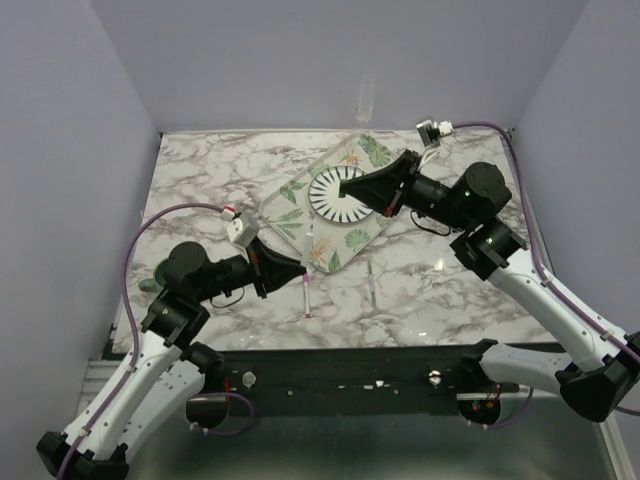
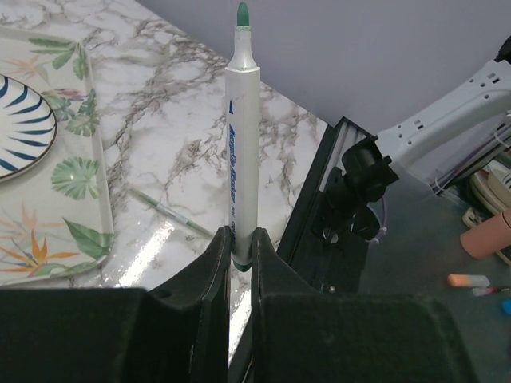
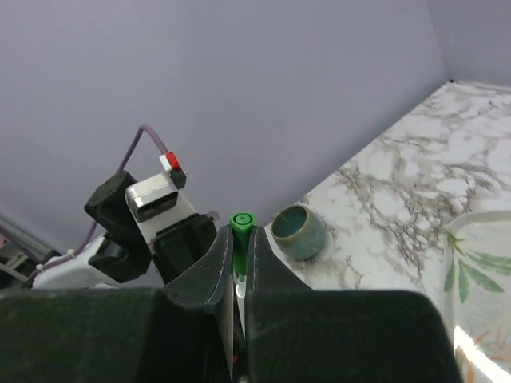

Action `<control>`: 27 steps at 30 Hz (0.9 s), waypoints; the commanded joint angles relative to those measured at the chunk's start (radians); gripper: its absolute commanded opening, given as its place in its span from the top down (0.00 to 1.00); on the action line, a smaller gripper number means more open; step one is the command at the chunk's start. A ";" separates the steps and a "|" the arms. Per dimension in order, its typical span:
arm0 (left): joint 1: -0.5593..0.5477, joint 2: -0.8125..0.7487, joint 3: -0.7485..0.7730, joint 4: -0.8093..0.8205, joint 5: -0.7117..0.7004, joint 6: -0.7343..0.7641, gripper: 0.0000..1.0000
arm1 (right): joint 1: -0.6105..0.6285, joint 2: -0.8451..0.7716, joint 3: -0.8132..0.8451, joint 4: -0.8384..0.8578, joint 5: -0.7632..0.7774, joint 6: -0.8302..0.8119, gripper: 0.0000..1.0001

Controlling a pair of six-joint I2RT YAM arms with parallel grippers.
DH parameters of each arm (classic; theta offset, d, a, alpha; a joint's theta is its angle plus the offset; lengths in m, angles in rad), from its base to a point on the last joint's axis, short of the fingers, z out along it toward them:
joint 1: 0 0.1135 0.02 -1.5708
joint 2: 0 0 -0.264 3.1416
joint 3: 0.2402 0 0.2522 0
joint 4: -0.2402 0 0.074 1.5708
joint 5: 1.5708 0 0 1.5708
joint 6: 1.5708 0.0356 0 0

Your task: Insert the pens into the pen caps

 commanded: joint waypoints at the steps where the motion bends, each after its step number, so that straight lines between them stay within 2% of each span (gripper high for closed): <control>1: -0.014 -0.058 -0.012 0.033 0.051 0.018 1.00 | 0.055 0.045 0.079 0.032 0.002 -0.027 0.99; 17: -0.017 -0.079 0.004 0.012 -0.023 0.040 1.00 | 0.214 0.088 -0.010 0.227 0.101 0.004 0.99; 27: -0.017 -0.102 0.004 0.007 -0.043 0.043 1.00 | 0.313 0.076 -0.019 0.158 0.287 -0.080 0.99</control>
